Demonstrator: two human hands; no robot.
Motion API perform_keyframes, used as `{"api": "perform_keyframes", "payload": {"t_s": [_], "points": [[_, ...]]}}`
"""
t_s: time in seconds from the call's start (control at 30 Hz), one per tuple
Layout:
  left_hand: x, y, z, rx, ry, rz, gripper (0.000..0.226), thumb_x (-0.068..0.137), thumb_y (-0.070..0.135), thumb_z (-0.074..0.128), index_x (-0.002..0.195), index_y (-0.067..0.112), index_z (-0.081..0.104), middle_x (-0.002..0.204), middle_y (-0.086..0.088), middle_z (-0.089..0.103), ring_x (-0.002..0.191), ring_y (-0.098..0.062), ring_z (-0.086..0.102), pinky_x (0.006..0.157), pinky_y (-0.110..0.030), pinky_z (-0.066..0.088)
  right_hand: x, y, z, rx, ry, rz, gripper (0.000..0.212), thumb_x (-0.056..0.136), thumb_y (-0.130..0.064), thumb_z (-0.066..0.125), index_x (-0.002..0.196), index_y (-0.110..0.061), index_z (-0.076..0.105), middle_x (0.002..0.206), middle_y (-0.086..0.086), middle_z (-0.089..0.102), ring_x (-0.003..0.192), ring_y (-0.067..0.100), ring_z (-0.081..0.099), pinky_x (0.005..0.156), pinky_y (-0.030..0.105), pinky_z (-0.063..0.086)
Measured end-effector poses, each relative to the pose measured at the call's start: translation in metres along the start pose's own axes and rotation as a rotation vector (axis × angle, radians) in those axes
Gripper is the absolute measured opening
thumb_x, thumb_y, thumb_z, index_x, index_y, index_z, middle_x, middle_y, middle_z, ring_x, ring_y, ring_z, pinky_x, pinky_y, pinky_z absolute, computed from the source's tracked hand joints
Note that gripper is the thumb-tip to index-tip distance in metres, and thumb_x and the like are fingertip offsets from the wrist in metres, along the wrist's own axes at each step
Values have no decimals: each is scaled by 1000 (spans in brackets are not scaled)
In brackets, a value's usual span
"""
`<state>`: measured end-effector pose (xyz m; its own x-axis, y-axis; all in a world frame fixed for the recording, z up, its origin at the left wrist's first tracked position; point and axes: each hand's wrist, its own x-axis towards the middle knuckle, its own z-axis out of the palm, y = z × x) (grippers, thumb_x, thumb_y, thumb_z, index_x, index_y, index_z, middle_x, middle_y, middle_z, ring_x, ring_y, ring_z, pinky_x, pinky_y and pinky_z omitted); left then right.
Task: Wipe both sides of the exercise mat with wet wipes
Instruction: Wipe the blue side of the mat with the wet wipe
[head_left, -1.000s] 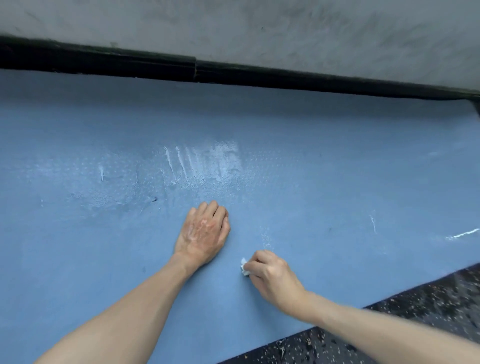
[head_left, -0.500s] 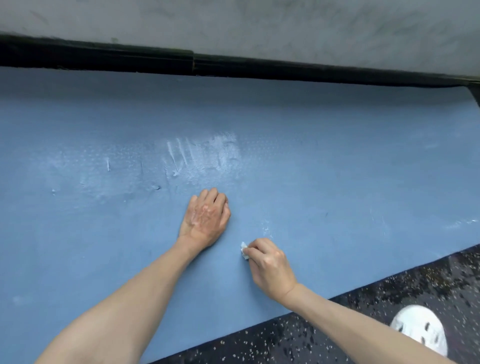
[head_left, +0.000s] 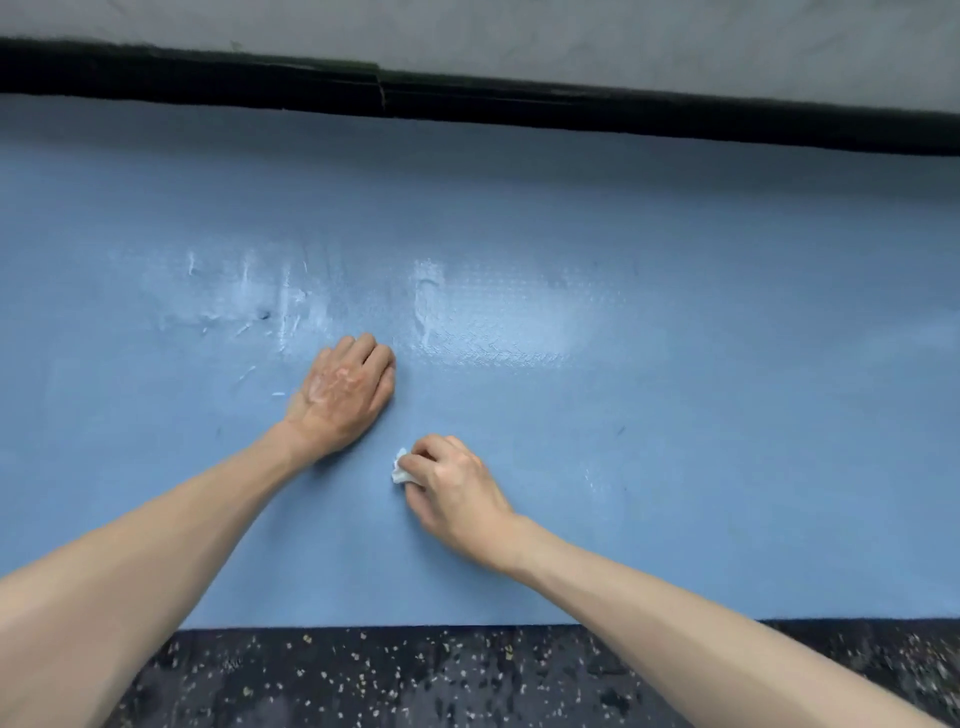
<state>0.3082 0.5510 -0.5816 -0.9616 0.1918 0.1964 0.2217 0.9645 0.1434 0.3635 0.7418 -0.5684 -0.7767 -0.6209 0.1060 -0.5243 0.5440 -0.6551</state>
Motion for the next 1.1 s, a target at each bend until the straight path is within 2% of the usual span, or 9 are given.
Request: {"api": "perform_keyframes", "payload": {"t_s": [0.07, 0.17, 0.37, 0.47, 0.6, 0.77, 0.87, 0.97, 1.1], "points": [[0, 9, -2, 35, -23, -90, 25, 93, 24, 36, 83, 8, 52, 82, -14, 50, 71, -35, 51, 59, -46, 46, 11, 6, -3, -5, -92, -33, 2, 77, -1, 60, 76, -1, 62, 80, 14, 56, 70, 34, 54, 58, 35, 48], [-6, 25, -8, 33, -44, -202, 26, 92, 25, 37, 82, 8, 54, 81, -13, 51, 70, -35, 53, 59, -44, 46, 18, 12, -6, -2, -133, -110, 10, 76, -2, 64, 70, -4, 56, 75, 12, 54, 65, 32, 53, 55, 33, 45], [-44, 46, -33, -22, -109, -190, 24, 92, 25, 39, 83, 9, 55, 79, -11, 53, 68, -34, 56, 57, -40, 47, 16, 5, -13, 10, -187, -108, 15, 69, 0, 74, 67, -3, 60, 72, 15, 56, 63, 35, 58, 51, 34, 51], [-27, 37, -22, -47, -55, -177, 25, 91, 24, 40, 84, 8, 57, 80, -13, 54, 70, -35, 57, 59, -42, 48, 17, 6, -15, -22, -218, -112, 8, 75, 5, 65, 71, 2, 59, 76, 20, 54, 70, 38, 57, 53, 39, 50], [-12, 32, -4, -88, 57, -187, 27, 93, 23, 39, 87, 6, 59, 82, -15, 56, 74, -35, 56, 65, -43, 47, 20, 20, -10, -127, -180, -240, 7, 85, -7, 61, 80, -2, 63, 83, 15, 52, 78, 34, 52, 56, 39, 46], [-7, 37, -15, -135, -37, -220, 33, 92, 27, 34, 88, 6, 58, 85, -15, 57, 77, -37, 57, 67, -44, 46, 19, 7, -16, -107, -151, -182, 21, 84, -10, 46, 76, -1, 63, 76, 14, 54, 71, 34, 56, 50, 38, 50], [-8, 37, -15, -147, -72, -158, 31, 91, 26, 35, 84, 6, 58, 79, -13, 57, 71, -35, 57, 62, -41, 45, 21, -1, -11, -85, -105, -115, 10, 76, -4, 54, 71, -3, 63, 72, 12, 54, 67, 32, 56, 46, 35, 47], [-8, 33, -5, -150, -36, -149, 31, 93, 27, 35, 86, 6, 57, 80, -13, 56, 71, -34, 55, 62, -40, 43, 7, 0, 3, -72, -18, -97, 12, 82, -5, 55, 72, -4, 62, 75, 10, 54, 69, 30, 54, 49, 33, 45], [-12, 33, 1, -131, 13, -169, 29, 94, 28, 34, 90, 9, 57, 85, -10, 55, 75, -30, 51, 67, -39, 39, -59, -16, 10, 1, -177, -244, 19, 90, -7, 43, 78, -6, 58, 81, 7, 52, 73, 24, 47, 55, 36, 45]]}}
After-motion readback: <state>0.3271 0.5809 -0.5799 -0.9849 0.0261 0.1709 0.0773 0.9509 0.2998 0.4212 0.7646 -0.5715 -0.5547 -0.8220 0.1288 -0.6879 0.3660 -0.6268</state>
